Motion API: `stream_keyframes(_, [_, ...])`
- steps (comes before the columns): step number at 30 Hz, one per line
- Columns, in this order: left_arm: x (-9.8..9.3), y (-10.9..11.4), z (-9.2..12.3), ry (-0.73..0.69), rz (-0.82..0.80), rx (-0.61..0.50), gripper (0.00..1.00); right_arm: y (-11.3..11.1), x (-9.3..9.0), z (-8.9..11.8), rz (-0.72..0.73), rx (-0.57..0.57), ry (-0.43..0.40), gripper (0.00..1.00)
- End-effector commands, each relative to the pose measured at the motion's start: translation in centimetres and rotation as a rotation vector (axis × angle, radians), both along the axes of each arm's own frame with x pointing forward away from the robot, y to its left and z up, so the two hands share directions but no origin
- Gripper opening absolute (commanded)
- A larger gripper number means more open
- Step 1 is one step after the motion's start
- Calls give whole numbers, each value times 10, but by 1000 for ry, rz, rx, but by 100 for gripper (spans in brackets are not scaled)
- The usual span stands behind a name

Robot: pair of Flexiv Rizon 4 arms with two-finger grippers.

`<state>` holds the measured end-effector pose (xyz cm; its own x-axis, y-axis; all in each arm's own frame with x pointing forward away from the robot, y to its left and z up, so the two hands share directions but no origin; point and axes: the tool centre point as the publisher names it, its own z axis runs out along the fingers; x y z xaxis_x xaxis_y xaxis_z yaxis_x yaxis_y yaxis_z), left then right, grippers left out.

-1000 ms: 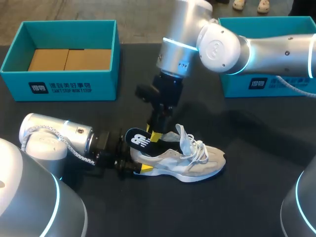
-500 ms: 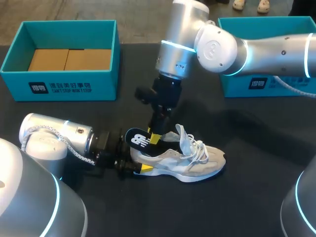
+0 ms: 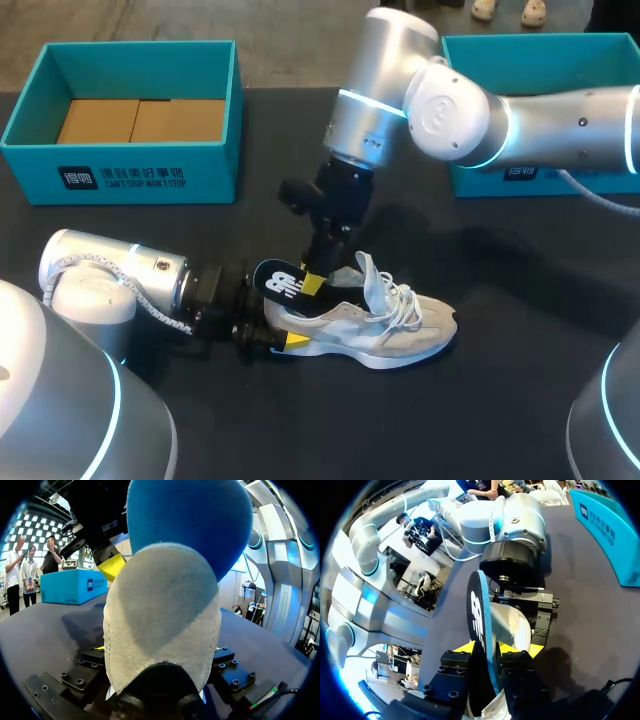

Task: Take the shoe out of the shoebox, open the shoe tongue, remove and reinsert the insole, then place the shoe into the shoebox

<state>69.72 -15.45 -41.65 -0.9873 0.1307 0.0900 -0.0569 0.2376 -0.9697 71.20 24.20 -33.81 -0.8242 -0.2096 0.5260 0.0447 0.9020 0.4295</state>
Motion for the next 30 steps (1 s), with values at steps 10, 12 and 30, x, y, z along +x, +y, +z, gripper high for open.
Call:
stream_keyframes(10, [-1, 1, -3, 0, 2, 1, 0, 5, -4, -1, -13, 48, -9, 20])
stream_keyframes(12, [-1, 1, -3, 0, 2, 1, 0, 5, -6, -1, -18, 59, -15, 17])
stream_keyframes(30, [-1, 1, -3, 0, 2, 1, 0, 2, -10, 14, -48, 99, -84, 0])
